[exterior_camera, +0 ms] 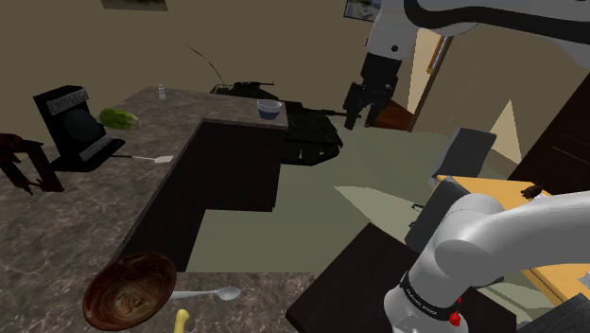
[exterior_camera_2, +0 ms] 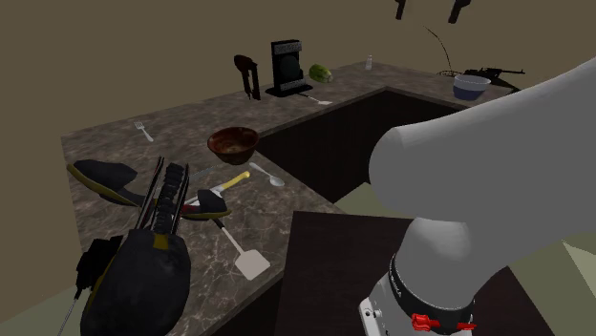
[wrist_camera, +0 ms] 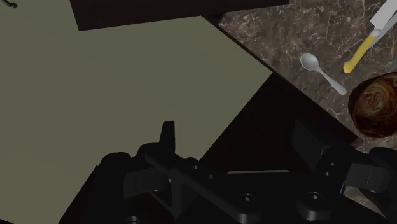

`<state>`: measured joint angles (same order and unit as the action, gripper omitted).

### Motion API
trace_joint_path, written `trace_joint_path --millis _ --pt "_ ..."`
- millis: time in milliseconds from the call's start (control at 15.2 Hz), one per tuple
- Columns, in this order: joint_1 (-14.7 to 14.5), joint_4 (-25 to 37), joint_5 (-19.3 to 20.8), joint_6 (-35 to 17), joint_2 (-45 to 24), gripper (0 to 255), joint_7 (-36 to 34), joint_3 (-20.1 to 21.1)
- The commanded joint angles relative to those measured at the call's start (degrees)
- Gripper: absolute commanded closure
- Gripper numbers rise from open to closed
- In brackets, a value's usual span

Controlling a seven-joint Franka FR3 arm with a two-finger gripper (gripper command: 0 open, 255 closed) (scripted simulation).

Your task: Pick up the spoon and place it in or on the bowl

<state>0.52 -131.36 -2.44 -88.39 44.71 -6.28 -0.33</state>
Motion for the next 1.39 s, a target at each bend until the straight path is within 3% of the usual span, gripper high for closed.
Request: trace_joint_path --millis 0,660,1320 --pt "0.0 0.0 0.0 0.0 0.0 0 0.0 0.0" --pt "-5.3 -12.1 -4.3 -20.2 -5.9 0 3.0 3.9" --pt "-11.0 -17.1 -8.5 -41.6 -19.8 0 6.6 8.3"
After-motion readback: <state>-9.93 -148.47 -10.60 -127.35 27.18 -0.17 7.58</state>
